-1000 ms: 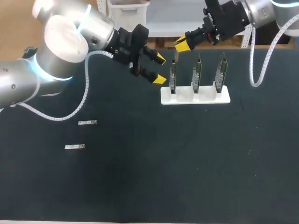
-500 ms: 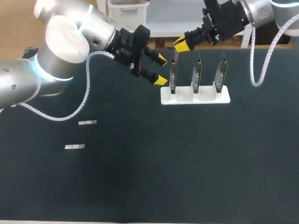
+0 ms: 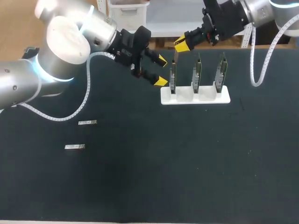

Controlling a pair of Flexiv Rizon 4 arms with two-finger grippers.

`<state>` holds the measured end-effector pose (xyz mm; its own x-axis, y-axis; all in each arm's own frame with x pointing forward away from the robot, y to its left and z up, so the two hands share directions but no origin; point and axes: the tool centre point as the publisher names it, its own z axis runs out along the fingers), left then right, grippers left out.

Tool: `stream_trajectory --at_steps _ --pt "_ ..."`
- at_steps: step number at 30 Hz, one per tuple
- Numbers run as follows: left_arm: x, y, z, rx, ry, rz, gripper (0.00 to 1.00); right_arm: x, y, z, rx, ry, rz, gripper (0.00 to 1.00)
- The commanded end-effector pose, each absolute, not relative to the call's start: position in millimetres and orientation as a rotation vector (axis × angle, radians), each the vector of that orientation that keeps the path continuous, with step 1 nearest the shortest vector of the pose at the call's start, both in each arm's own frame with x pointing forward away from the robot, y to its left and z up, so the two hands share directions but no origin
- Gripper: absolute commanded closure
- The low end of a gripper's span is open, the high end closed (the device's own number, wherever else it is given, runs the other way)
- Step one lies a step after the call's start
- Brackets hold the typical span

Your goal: Pick up the optical module with the left hand, and insert it into the network port with the right hand.

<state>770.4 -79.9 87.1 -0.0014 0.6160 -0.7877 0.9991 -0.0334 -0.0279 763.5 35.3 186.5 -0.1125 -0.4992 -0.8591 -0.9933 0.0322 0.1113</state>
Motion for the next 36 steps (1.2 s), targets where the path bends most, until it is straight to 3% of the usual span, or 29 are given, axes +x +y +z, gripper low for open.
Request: stream_trajectory --at_steps 1,36 --pt "770.8 -80.7 87.0 1.708 1.678 -0.859 0.00 763.2 35.8 189.6 -1.535 1.685 0.977 1.00" --pt "770.8 -80.7 87.0 1.708 1.678 -0.859 0.00 790.1 43.7 171.0 -1.604 1.701 0.927 1.00"
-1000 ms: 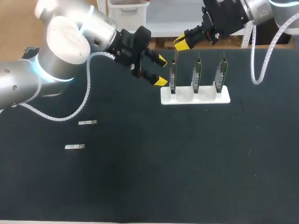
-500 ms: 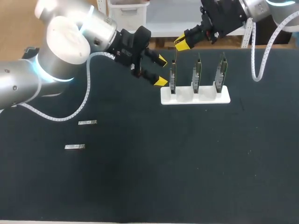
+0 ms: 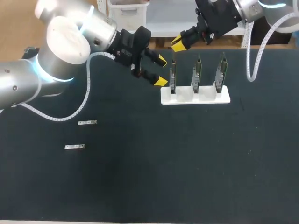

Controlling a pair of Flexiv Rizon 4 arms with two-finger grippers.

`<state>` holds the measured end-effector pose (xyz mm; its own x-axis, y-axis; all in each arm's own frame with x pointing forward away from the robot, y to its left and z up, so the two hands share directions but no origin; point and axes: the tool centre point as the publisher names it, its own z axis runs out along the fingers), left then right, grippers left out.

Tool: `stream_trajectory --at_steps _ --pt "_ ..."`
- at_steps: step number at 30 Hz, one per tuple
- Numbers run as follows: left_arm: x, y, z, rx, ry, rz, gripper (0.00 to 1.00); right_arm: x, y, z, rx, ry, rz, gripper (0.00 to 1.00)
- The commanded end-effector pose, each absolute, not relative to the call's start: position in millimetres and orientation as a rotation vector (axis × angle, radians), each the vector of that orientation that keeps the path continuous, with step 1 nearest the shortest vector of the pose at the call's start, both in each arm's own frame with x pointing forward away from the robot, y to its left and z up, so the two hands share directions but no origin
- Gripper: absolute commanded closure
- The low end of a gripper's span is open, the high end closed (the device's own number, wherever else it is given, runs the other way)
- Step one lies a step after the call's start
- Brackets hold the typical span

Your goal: Pick up the optical module with the left hand, and insert it into the network port with the right hand.

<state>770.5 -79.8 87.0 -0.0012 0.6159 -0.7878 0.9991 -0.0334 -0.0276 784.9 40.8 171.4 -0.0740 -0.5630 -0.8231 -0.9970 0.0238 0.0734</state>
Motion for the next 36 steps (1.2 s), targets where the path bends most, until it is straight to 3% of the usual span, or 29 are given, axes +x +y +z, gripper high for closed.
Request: stream_trajectory --at_steps 1,36 --pt "770.8 -80.7 87.0 1.708 1.678 -0.859 0.00 790.8 44.0 171.0 -1.605 1.701 0.927 1.00" --pt "770.8 -80.7 87.0 1.708 1.678 -0.859 0.00 778.7 47.3 174.5 -1.622 1.699 0.901 1.00"
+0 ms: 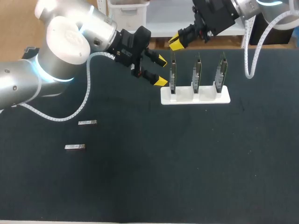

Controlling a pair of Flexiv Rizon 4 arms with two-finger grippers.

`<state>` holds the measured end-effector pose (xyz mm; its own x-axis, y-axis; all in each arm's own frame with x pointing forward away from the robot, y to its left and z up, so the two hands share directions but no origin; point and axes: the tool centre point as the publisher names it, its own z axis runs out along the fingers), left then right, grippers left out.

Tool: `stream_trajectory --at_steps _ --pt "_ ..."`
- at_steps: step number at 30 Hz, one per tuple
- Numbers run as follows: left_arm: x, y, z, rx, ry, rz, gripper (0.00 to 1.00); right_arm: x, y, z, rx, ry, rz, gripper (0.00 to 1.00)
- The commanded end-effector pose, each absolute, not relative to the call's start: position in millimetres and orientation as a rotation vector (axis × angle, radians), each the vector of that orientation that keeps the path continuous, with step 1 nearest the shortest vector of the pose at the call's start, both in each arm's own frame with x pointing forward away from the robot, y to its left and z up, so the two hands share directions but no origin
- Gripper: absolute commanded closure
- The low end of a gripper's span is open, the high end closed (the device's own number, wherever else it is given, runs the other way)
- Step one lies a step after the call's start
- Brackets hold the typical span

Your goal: Pick up the optical module with the left hand, and insert it into the network port with the right hand.

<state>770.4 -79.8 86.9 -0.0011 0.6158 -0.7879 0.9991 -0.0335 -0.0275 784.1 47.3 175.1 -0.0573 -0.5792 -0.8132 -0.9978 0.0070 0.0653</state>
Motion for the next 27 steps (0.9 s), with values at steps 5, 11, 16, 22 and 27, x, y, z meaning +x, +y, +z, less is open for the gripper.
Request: stream_trajectory --at_steps 5,11,16,22,27 --pt "770.8 -80.7 87.0 1.708 1.678 -0.859 0.00 777.9 45.9 172.1 -1.621 1.705 0.905 1.00" --pt "770.8 -80.7 87.0 1.708 1.678 -0.859 0.00 778.4 44.1 169.9 -1.619 1.714 0.906 1.00" --pt "770.8 -80.7 87.0 1.708 1.678 -0.859 0.00 779.3 44.1 167.0 -1.620 1.723 0.912 1.00" --pt "770.8 -80.7 87.0 1.708 1.678 -0.859 0.00 780.0 43.1 164.3 -1.620 1.732 0.915 1.00" --pt "770.8 -80.7 87.0 1.708 1.678 -0.859 0.00 779.5 41.9 168.0 -1.620 1.721 0.912 1.00"
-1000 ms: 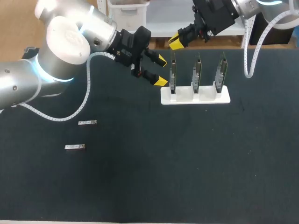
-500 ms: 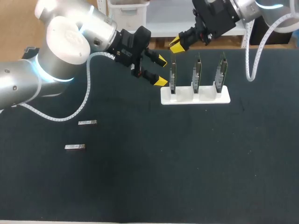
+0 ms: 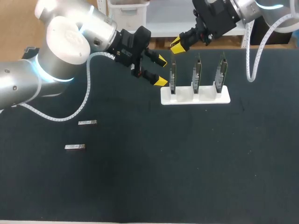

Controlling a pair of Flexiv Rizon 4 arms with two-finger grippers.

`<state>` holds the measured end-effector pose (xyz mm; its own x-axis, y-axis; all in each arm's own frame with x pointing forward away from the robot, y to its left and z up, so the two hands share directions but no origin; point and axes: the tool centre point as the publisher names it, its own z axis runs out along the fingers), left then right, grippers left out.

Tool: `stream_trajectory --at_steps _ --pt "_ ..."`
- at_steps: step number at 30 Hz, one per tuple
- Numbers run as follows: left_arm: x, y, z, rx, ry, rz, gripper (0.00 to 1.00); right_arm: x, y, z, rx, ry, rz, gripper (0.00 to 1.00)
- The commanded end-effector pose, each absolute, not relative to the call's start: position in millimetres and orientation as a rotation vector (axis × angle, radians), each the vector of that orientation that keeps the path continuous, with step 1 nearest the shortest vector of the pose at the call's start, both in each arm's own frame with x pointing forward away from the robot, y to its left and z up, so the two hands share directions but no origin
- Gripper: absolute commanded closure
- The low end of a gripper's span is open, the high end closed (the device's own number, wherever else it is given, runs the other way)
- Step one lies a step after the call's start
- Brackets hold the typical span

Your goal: Pick up the optical module with the left hand, and insert it into the network port with the right hand.

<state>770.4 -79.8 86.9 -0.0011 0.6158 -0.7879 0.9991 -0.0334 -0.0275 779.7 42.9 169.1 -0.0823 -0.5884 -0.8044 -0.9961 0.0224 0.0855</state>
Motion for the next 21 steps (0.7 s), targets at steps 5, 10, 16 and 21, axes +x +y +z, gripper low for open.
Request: stream_trajectory --at_steps 5,10,16,21 --pt "770.8 -80.7 87.0 1.708 1.678 -0.859 0.00 777.0 42.1 177.2 -1.628 1.692 0.897 1.00" --pt "770.8 -80.7 87.0 1.708 1.678 -0.859 0.00 778.3 41.0 177.2 -1.619 1.687 0.909 1.00" --pt "770.8 -80.7 87.0 1.708 1.678 -0.859 0.00 779.2 41.6 174.0 -1.618 1.686 0.924 1.00" --pt "770.8 -80.7 87.0 1.708 1.678 -0.859 0.00 780.4 42.4 173.0 -1.621 1.682 0.928 1.00"
